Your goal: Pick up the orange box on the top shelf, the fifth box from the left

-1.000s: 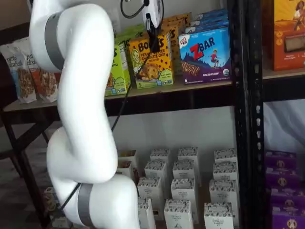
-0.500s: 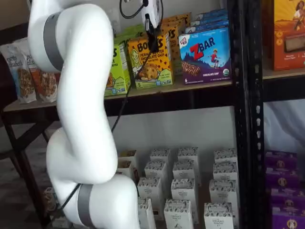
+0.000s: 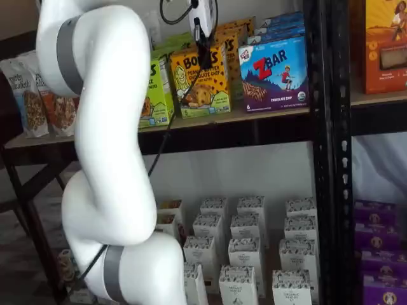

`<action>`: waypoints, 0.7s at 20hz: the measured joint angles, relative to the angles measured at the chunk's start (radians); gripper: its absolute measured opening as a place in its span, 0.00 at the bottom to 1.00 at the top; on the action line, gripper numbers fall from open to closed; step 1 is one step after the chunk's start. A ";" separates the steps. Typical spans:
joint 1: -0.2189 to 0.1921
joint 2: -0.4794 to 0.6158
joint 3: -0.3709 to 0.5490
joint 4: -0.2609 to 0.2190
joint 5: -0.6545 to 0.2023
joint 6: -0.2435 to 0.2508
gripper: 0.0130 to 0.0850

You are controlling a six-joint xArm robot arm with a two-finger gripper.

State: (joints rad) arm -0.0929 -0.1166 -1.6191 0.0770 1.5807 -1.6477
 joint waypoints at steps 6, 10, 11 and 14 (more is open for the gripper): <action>-0.002 0.005 -0.009 -0.011 0.016 -0.003 0.28; -0.006 0.000 -0.006 -0.007 0.022 -0.006 0.28; -0.007 -0.003 -0.005 -0.005 0.024 -0.007 0.28; -0.011 -0.009 -0.006 0.005 0.036 -0.009 0.28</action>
State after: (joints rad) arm -0.1041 -0.1258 -1.6251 0.0824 1.6166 -1.6564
